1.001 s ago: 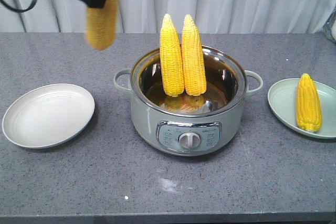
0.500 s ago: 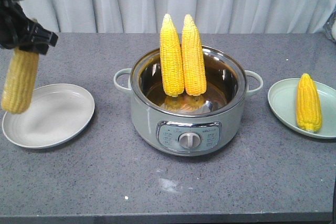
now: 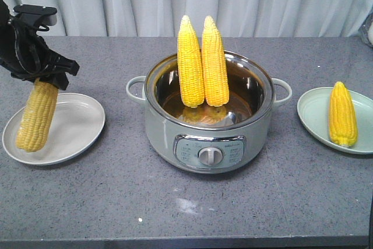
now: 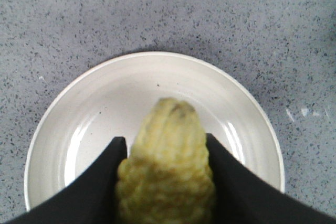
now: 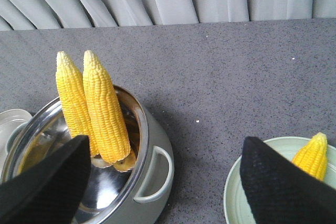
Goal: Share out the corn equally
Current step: 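Lower the cob onto the cream plate and open the left gripper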
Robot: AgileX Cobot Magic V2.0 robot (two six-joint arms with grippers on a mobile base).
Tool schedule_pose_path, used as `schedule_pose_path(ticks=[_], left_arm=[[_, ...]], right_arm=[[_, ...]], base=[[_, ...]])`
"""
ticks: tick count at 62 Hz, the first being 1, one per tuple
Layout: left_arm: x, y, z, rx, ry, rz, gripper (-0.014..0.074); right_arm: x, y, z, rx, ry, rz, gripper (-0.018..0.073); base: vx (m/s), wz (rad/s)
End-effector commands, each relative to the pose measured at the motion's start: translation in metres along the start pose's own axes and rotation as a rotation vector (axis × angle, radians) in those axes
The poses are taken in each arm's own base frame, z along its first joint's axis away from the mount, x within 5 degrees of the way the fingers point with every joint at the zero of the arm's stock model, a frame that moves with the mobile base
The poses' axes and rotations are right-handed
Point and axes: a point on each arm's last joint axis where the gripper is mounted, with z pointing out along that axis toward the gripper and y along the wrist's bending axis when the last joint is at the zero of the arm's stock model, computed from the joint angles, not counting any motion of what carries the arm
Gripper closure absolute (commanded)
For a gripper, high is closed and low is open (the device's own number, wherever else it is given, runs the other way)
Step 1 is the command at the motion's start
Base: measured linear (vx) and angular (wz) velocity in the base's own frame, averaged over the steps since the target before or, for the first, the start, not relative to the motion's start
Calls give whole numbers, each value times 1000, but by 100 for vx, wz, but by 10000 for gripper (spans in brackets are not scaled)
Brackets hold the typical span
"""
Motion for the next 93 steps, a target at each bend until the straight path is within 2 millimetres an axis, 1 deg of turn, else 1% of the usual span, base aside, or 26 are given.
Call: schedule_pose_path(ticks=[1, 22, 37, 48, 66, 73, 80, 93], left_arm=[[-6, -4, -27, 3, -102, -10, 604], [-7, -3, -27, 3, -103, -11, 603], [-5, -4, -26, 7, -81, -7, 581], [-4, -4, -26, 8, -78, -10, 515], [-5, -4, -26, 8, -79, -26, 327], [-5, -4, -27, 8, -85, -58, 274], [-5, -4, -27, 8, -86, -62, 258], [-5, -4, -26, 9, -81, -63, 257]], right_arm=[[-10, 13, -15, -11, -92, -24, 1], [-11, 15, -15, -27, -102, -16, 1], [-11, 15, -15, -31, -104, -16, 1], [-11, 15, -15, -30, -103, -16, 1], [-12, 14, -15, -24, -113, -15, 1], [-12, 14, -15, -24, -113, -15, 1], [-12, 14, -15, -24, -113, -15, 1], [-13, 14, -15, -22, -116, -15, 1]], base=[[0, 0], [0, 0], [0, 0], [0, 0], [0, 0], [0, 0], [0, 0], [0, 0]])
